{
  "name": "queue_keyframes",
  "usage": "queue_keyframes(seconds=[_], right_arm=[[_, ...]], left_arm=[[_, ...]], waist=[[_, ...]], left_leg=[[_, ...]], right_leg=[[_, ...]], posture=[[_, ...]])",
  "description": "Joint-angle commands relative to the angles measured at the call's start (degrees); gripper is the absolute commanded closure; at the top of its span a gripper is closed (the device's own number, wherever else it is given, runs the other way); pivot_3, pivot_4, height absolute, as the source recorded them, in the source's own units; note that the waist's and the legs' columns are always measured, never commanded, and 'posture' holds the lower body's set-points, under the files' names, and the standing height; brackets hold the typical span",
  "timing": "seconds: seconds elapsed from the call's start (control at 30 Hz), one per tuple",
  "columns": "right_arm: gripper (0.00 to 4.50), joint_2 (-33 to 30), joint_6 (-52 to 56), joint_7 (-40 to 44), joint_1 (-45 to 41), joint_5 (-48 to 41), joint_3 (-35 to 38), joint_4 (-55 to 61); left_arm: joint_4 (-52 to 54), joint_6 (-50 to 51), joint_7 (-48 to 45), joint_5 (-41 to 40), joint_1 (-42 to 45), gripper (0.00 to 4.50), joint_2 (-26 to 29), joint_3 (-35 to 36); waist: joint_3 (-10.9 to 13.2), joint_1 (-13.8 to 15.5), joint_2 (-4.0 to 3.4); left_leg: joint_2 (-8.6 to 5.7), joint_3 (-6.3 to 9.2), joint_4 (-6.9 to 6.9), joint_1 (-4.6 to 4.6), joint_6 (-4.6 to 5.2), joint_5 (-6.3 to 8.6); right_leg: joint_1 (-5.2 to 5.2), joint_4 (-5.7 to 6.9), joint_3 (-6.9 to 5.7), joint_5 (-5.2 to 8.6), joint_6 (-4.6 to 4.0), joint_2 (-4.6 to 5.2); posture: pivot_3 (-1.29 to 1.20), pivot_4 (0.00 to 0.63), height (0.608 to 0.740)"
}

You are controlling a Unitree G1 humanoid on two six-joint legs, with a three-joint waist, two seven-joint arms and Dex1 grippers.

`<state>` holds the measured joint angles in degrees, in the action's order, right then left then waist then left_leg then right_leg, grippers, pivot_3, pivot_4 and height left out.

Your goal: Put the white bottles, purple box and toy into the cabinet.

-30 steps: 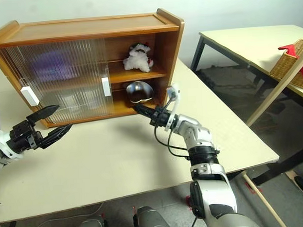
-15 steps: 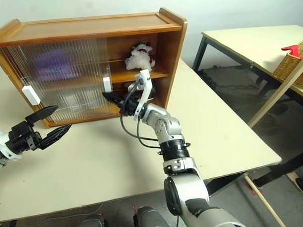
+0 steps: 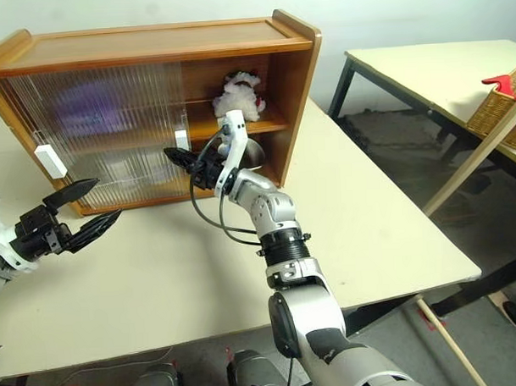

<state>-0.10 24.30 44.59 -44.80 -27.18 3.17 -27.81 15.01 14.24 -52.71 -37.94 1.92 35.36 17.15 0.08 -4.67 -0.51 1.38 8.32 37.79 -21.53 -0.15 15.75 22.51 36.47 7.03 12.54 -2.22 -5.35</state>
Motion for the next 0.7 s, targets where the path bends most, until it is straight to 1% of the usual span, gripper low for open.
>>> queue_keyframes(seconds=[0.03, 0.2, 0.7], right_arm=[[4.45, 0.4, 0.5, -0.4, -1.7, 0.5, -0.4, -1.8], [4.45, 0.1, -0.1, -4.3, -3.8, 1.9, 0.8, -5.6], [4.45, -3.8, -2.7, -5.7, -5.4, 1.5, 3.8, -8.1]], left_arm=[[0.2, 0.0, 0.2, 0.5, 0.0, 0.0, -0.1, -0.5], [-0.1, -0.3, 0.2, 0.7, 0.2, 0.0, -0.3, -0.6], [0.2, -0.2, 0.6, 0.9, 0.4, 0.0, -0.6, -1.4]], waist=[[0.0, -0.1, 0.0], [0.0, 0.0, 0.0], [0.0, 0.0, 0.01]], left_leg=[[0.0, -0.01, 0.01, 0.0, 0.0, 0.0], [0.02, 0.01, 0.02, 0.01, 0.02, -0.01], [0.02, 0.03, 0.14, -0.01, 0.08, -0.07]], right_leg=[[0.0, 0.0, 0.01, -0.01, 0.0, 0.0], [0.01, 0.02, 0.01, -0.08, -0.03, 0.0], [-0.02, 0.03, 0.0, -0.25, -0.02, 0.0]], posture=[[-0.08, 0.0, 0.74], [-0.08, 0.0, 0.74], [-0.09, 0.0, 0.74]])
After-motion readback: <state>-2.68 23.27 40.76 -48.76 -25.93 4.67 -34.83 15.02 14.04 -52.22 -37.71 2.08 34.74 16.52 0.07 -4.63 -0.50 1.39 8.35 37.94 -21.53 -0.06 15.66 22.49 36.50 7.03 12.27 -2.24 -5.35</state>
